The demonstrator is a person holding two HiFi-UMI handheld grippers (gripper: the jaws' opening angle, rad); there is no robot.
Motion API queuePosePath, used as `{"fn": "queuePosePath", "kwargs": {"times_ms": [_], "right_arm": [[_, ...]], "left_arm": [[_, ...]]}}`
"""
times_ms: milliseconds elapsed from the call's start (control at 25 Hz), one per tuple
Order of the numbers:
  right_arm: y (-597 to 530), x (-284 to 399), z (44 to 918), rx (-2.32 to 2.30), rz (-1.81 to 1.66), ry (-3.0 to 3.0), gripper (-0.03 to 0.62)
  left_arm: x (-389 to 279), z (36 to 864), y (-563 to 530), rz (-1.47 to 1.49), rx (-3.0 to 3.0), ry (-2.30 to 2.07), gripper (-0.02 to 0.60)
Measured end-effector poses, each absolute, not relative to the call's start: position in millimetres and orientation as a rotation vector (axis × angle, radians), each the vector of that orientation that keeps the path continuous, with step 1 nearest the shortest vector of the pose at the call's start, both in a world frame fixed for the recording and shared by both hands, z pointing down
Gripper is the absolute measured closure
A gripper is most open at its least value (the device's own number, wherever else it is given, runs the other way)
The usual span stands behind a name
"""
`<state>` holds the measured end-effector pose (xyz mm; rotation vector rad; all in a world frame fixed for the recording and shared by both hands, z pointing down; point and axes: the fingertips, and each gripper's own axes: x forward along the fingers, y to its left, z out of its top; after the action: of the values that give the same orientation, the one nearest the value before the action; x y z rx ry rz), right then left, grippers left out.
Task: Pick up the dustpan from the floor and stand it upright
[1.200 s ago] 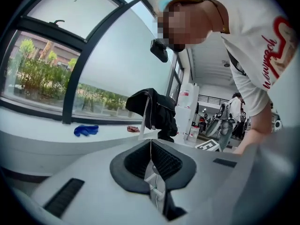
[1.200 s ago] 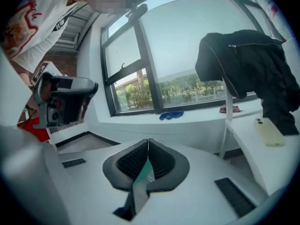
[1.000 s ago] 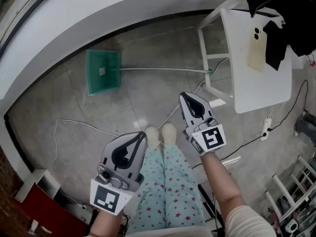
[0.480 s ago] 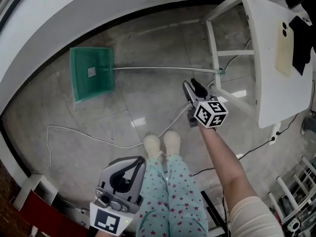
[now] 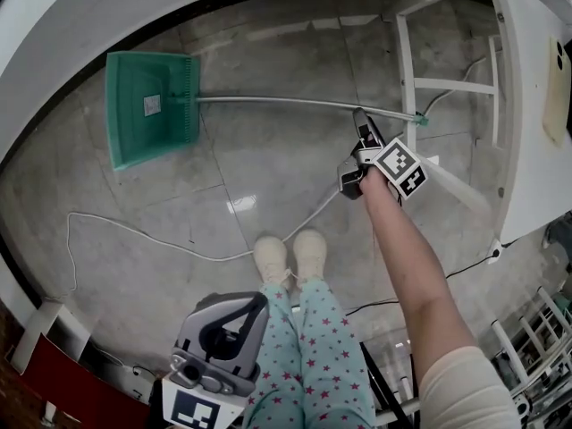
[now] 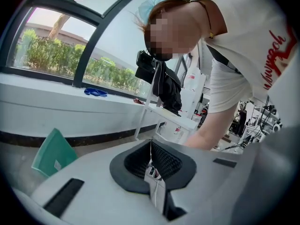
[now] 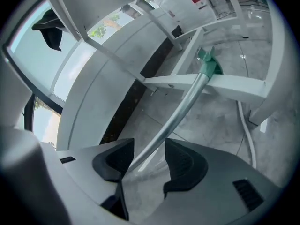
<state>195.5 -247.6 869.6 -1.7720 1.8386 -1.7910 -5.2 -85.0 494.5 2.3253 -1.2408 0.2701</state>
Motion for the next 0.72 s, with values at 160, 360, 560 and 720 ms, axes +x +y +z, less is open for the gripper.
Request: {"fn": "queuePosePath", "kwargs": {"times_ms": [160,360,560,720], "right_arm": [[-260.7,201.0,887.3,-1.833,-1.780,1.851,0.393],[-262.8,200.2,895.4,-1.784,-1.753,1.763,0.391],[-272.0,205.9,894.4,-1.680,-1.692,1.600,0.453],[-275.6,203.6,887.2,-1.703,-1.691,1.604,0.457]], "left_arm": [[-4.6,498.5,-84.8,0.285,2.341,-1.238,0.560],[-4.3,505.5,-83.3,0.304,2.356,-1.235,0.560],[-3.9,514.7,-79.1,0.326,2.368,-1.225,0.560],[-3.2,522.9,-74.3,0.346,2.377,-1.213,0.560]]}}
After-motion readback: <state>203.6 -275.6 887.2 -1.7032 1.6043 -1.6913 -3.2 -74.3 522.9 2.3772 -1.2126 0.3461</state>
